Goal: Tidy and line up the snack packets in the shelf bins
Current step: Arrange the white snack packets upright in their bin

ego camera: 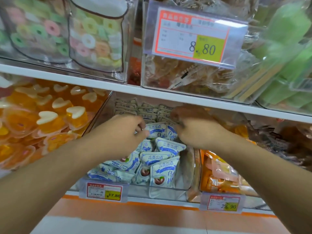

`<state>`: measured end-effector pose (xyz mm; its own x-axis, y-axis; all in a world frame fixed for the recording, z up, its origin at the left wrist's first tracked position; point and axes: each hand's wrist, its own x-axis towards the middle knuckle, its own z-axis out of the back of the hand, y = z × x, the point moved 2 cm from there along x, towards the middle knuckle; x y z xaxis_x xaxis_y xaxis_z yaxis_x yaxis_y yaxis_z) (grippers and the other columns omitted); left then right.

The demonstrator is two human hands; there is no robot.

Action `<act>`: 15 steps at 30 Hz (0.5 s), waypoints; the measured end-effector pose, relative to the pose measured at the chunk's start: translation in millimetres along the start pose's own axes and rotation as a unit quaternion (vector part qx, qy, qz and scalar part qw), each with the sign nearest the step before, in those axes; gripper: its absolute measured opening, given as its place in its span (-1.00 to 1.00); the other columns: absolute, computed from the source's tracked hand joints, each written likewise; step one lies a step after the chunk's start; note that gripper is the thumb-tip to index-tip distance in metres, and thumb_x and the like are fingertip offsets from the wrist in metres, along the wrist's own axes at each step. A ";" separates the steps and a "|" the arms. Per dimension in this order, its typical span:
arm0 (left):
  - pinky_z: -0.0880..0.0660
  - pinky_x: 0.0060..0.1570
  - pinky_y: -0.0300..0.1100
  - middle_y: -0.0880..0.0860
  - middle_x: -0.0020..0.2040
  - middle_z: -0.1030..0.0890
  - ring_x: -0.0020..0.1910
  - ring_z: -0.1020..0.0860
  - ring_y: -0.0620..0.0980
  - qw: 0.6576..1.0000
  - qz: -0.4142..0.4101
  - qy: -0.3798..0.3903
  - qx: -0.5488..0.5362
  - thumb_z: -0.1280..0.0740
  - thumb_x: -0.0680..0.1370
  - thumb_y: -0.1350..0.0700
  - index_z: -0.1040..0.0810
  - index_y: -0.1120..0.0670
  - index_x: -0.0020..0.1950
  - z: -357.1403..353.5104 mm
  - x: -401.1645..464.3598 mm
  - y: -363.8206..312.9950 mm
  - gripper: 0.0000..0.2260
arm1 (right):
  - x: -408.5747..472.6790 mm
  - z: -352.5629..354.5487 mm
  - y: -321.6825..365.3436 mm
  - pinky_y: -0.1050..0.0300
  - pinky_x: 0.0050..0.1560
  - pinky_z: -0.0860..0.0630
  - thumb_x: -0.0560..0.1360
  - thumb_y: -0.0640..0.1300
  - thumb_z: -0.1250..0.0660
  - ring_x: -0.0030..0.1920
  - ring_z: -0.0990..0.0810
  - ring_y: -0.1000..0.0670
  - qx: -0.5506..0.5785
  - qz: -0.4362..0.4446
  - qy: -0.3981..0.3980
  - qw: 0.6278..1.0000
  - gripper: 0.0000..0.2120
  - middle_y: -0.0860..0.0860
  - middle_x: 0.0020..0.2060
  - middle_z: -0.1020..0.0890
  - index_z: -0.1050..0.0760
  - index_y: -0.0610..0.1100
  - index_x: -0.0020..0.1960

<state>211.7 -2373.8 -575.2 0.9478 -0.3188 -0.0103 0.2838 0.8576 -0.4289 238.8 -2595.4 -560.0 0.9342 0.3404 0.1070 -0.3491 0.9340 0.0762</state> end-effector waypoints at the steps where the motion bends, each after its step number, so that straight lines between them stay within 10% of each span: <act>1: -0.59 0.06 -0.04 -0.10 0.05 -0.63 0.05 -0.61 -0.04 1.000 0.003 -0.010 0.024 -0.31 0.61 -0.17 -0.58 -0.05 0.18 -3.5 11.1 1.2 -0.74 | 7.7 -4.4 -0.2 0.08 0.06 -0.56 0.52 -0.05 -0.35 0.13 -0.60 -0.17 -0.035 -0.007 0.002 0.999 -0.74 -0.08 0.11 -0.62 -0.56 -0.03 0.19; 7: -0.58 -0.07 -0.13 -0.03 -0.03 -0.61 -0.08 -0.59 0.01 0.999 0.022 -0.002 0.048 -0.48 0.51 -0.08 -0.58 0.00 0.00 -19.8 56.6 6.3 -0.80 | 38.3 -13.1 6.9 0.24 -0.34 -0.32 0.53 -0.29 -0.34 -0.09 -0.52 -0.09 -0.078 -0.032 0.083 0.993 -0.87 -0.01 -0.08 -0.59 -0.58 -0.10 0.01; 15: -0.53 -0.22 -0.30 -0.17 -0.23 -0.66 -0.22 -0.60 -0.24 0.995 -0.017 -0.079 -0.055 -0.60 0.43 0.02 -0.73 -0.06 -0.16 -26.5 53.5 -0.5 -0.92 | 46.8 -15.7 -2.3 0.15 0.06 -0.50 0.55 -0.32 -0.32 0.13 -0.55 0.05 -0.018 0.045 0.078 0.996 -0.66 0.13 0.15 -0.63 -0.68 0.01 0.19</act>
<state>258.3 -2402.0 -599.4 0.9513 -0.2718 0.1453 0.3070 0.7950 -0.5232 284.4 -2579.9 -570.7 0.9004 0.4328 -0.0446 -0.4314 0.9014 0.0377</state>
